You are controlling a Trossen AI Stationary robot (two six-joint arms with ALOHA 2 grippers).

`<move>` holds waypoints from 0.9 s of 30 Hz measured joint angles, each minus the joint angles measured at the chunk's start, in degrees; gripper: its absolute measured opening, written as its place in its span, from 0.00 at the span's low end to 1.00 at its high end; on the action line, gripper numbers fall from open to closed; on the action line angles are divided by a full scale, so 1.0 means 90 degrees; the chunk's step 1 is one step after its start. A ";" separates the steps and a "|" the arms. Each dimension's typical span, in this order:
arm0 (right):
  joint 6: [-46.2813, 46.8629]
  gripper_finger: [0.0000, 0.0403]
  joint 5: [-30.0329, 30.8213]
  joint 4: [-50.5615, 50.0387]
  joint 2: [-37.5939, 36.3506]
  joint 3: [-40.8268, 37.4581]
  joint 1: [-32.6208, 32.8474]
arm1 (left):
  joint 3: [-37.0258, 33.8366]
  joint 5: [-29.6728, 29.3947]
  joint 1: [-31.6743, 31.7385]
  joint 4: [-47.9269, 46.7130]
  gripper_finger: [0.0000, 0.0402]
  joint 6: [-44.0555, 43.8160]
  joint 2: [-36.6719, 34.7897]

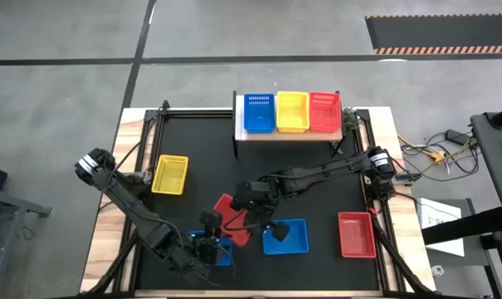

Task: Stack baskets on shelf by color
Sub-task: Stack the left red bin on top of the red bin on the shelf

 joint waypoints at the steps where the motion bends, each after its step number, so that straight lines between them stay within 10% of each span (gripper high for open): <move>1: -0.0005 0.02 0.0177 -0.0079 -0.0027 0.0000 0.0000 | 0.0000 -0.0034 -0.0001 0.0003 0.38 -0.0027 -0.0030; 27: 0.1213 0.02 0.2717 -0.0541 -0.2426 -0.1867 0.0413 | -0.0817 -0.0633 -0.0022 0.1639 0.39 0.0846 -0.0418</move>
